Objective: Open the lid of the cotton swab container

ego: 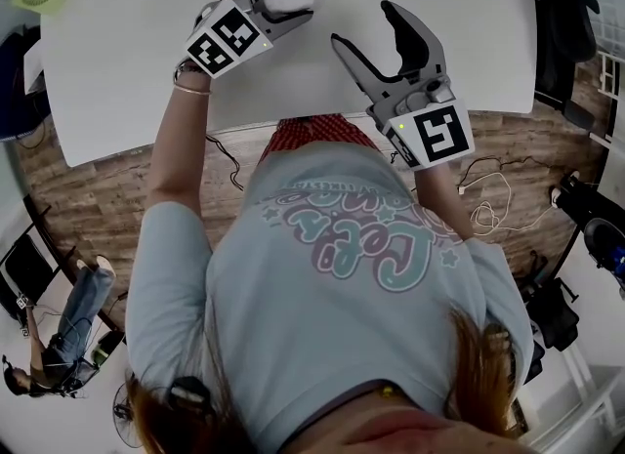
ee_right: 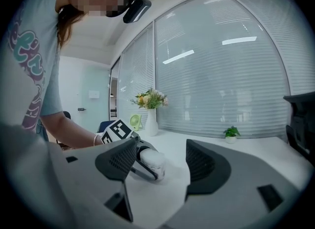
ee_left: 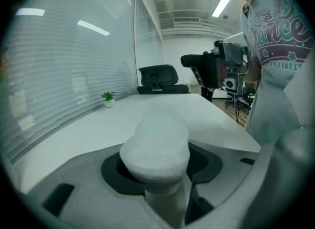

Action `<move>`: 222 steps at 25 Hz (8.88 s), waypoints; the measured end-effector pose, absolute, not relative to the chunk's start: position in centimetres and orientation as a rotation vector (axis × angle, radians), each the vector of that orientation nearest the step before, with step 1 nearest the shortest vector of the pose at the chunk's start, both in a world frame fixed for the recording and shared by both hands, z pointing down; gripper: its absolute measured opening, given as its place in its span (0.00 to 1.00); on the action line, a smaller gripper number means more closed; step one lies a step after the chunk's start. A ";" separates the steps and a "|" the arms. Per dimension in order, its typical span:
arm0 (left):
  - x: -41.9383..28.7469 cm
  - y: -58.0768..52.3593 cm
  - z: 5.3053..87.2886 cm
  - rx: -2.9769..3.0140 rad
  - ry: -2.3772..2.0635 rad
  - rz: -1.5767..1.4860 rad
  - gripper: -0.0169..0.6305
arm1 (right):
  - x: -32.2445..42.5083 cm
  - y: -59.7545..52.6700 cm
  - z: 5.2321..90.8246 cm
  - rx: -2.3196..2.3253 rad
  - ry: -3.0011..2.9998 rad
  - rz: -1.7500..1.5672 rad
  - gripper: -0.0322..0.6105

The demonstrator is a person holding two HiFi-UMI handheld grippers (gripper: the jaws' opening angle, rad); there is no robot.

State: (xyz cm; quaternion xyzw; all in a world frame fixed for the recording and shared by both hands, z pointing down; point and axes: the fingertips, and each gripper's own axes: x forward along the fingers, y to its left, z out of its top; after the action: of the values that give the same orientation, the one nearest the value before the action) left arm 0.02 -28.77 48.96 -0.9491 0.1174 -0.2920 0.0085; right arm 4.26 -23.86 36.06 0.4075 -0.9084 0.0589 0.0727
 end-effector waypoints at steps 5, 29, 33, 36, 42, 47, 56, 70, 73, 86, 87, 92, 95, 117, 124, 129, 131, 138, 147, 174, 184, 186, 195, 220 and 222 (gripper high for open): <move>-0.3 -28.9 48.9 -3.000 0.393 -0.891 0.34 | 4.2 -24.2 35.1 1.231 -2.738 0.149 0.52; -0.1 -25.9 43.4 -2.984 0.342 -0.855 0.34 | 4.4 -23.7 32.4 1.174 -2.797 0.057 0.52; -0.1 -25.0 41.4 -2.984 0.310 -0.840 0.34 | 4.2 -23.6 31.9 1.163 -2.807 0.046 0.52; 0.0 -23.9 40.3 -2.949 0.232 -0.871 0.34 | 3.9 -23.5 31.2 1.158 -2.823 0.018 0.52; 0.6 -22.4 37.9 -2.908 0.186 -0.861 0.34 | 3.8 -23.0 30.1 1.147 -2.850 -0.021 0.52; 0.3 -21.1 35.9 -2.898 0.192 -0.840 0.34 | 3.9 -22.7 29.6 1.124 -2.826 -0.107 0.52; 0.4 -18.6 33.0 -2.926 0.110 -0.822 0.34 | 3.9 -22.8 28.8 1.103 -2.864 -0.096 0.52; 0.6 -18.1 32.9 -2.893 0.061 -0.847 0.34 | 0.3 -19.6 23.6 0.585 -2.947 -0.406 0.52; 0.5 -18.0 33.0 -2.892 0.050 -0.842 0.34 | -1.7 -17.4 24.7 0.318 -2.895 -0.447 0.52; 1.1 -17.6 32.4 -2.864 0.050 -0.849 0.34 | -3.2 -16.2 26.6 0.019 -2.765 -0.485 0.48; 1.1 -17.5 32.4 -2.865 0.051 -0.849 0.34 | -3.2 -16.2 26.8 0.009 -2.751 -0.483 0.48; 1.5 -16.9 32.4 -2.857 0.050 -0.857 0.34 | -3.2 -16.0 27.8 -0.027 -2.683 -0.480 0.44; 1.8 -16.7 32.3 -2.846 0.051 -0.863 0.34 | -3.1 -16.1 28.1 -0.028 -2.685 -0.471 0.40; 1.7 -16.1 31.7 -2.822 0.060 -0.834 0.34 | -3.6 -15.3 27.2 -0.100 -2.761 -0.347 0.38; 1.8 -16.0 32.0 -2.823 0.066 -0.840 0.34 | -3.6 -15.3 27.3 -0.096 -2.785 -0.265 0.38; 1.5 -15.9 32.0 -2.785 0.073 -0.862 0.33 | -3.8 -15.2 26.8 -0.104 -2.827 -0.152 0.38; 1.5 -15.8 32.0 -2.795 0.069 -0.859 0.33 | -3.7 -15.2 26.9 -0.096 -2.824 -0.153 0.38; 1.7 -16.0 32.3 -2.836 0.057 -0.864 0.33 | -3.5 -15.5 27.4 -0.065 -2.801 -0.217 0.39; 1.1 -16.5 32.9 -2.867 0.058 -0.876 0.33 | -4.0 -16.3 26.7 0.052 -2.834 -0.309 0.40; 0.1 -18.2 33.6 -2.916 0.121 -0.854 0.33 | -4.9 -17.9 25.2 0.035 -2.887 -0.348 0.22; 0.7 -18.1 33.3 -2.936 0.089 -0.804 0.33 | -4.4 -19.4 24.0 0.107 -2.948 -0.318 0.19; 0.7 -17.9 33.2 -2.952 0.079 -0.772 0.33 | -4.4 -19.5 23.9 0.115 -2.956 -0.314 0.19; 1.0 -17.8 32.7 -2.941 0.073 -0.748 0.33 | -4.1 -20.1 23.3 0.145 -2.980 -0.294 0.18; 1.6 -17.4 31.7 -2.991 0.010 -0.616 0.33 | -3.1 -21.3 23.0 0.248 -3.005 -0.247 0.17; 1.5 -17.3 31.7 -2.988 0.011 -0.615 0.33 | -2.9 -21.4 23.3 0.261 -2.998 -0.236 0.17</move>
State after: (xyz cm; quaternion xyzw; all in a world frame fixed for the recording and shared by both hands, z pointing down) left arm 1.47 -17.35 31.71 -0.9784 0.0037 -0.2015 0.0454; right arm -2.92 -21.38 23.32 0.0862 -0.9913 -0.0781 0.0617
